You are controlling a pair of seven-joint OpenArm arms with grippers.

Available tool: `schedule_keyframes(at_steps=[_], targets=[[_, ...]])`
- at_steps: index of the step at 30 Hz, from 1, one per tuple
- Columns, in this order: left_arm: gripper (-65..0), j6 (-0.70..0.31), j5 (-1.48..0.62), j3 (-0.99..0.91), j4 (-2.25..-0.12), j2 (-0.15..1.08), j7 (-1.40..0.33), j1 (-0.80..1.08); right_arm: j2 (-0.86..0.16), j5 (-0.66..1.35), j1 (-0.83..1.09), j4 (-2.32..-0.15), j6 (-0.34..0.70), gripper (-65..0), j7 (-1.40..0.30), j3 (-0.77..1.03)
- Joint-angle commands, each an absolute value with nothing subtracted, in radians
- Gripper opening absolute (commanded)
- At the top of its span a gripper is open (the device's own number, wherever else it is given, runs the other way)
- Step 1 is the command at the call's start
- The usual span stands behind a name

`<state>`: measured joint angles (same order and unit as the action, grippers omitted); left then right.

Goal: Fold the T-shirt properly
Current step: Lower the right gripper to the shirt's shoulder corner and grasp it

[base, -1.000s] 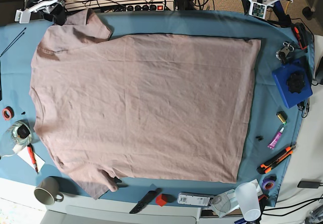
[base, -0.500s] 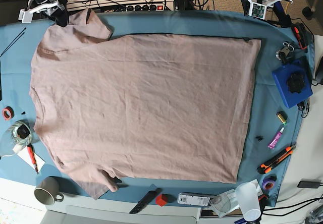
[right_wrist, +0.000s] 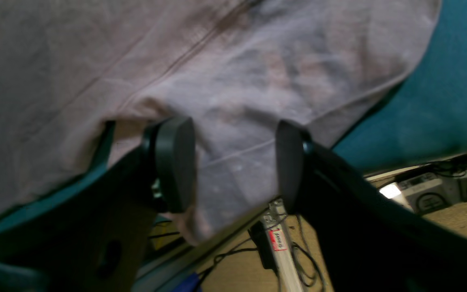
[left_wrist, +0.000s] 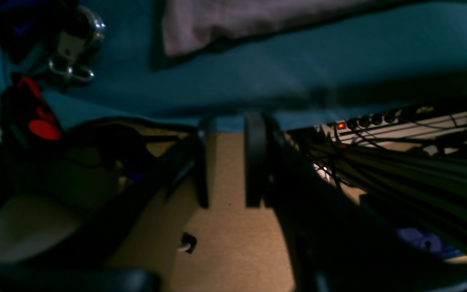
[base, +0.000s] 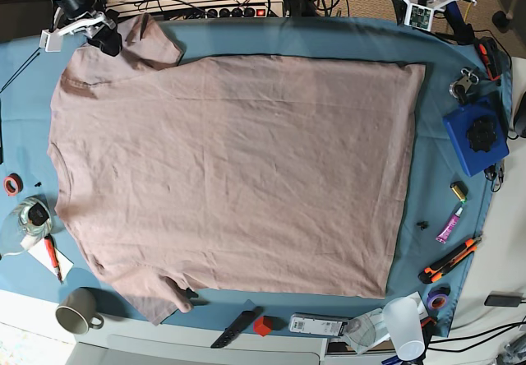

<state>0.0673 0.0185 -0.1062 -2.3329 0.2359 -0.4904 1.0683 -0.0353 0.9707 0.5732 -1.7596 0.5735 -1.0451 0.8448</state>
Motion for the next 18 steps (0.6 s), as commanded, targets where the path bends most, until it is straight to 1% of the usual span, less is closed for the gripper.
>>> schedule_keyframes(at_steps=[1, 4, 8, 14, 18], targets=[[-51.8, 0.071, 0.025, -0.108, -2.353, 0.238, -0.472, 1.08, -0.044, 0.959, 0.583, -1.772, 0.572, -33.0, -1.062, 0.853], [-51.8, 0.07, 0.025, -0.108, -2.353, 0.239, -0.471, 1.077, -0.044, 0.949, 0.604, -1.773, 0.573, -33.0, -1.066, 0.863], [-51.8, 0.07, 0.025, -0.108, -2.353, 0.238, -0.471, 1.077, -0.044, 0.949, 0.604, -1.773, 0.604, -33.0, -1.087, 0.894], [-51.8, 0.07, 0.025, -0.108, -2.353, 0.239, -0.471, 1.077, -0.045, 0.961, 0.604, -1.773, 0.611, -33.0, -1.09, 0.976], [-51.8, 0.07, 0.022, -0.108, -2.353, 0.239, -0.471, 1.077, -0.078, 0.964, 0.603, -1.773, 0.61, -33.0, -1.058, 0.997]])
